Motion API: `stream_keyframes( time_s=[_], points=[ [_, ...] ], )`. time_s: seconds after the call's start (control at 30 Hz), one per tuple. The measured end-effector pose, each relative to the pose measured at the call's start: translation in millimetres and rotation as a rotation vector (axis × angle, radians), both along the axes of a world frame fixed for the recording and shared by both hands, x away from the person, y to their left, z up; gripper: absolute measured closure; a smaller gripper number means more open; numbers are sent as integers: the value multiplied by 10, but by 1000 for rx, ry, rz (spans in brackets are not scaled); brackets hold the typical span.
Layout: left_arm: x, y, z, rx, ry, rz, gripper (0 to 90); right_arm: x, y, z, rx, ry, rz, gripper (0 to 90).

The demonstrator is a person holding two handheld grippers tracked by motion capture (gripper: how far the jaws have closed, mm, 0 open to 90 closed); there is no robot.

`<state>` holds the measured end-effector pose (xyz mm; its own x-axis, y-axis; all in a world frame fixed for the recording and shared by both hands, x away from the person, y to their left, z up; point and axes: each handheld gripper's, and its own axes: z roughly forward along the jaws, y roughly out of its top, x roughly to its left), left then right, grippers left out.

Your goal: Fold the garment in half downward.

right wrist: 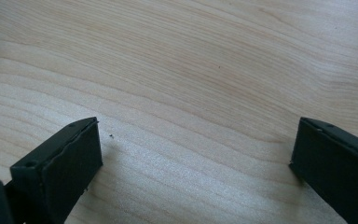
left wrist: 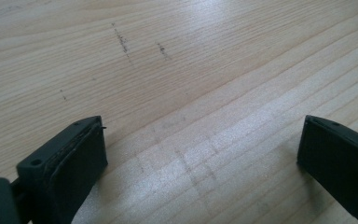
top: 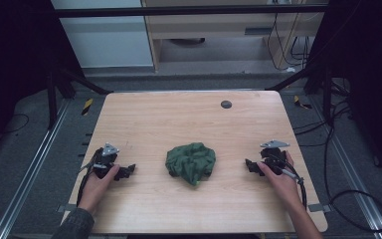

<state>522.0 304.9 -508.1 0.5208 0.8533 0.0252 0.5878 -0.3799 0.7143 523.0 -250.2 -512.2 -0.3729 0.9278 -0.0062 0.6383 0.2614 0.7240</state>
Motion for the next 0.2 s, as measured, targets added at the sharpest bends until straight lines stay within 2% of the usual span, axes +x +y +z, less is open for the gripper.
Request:
stream_keyframes(
  time_s=[0.2],
  points=[
    [2,-17,0,-2,3,16,0,10,53,0,2,3,-46,3]
  ],
)
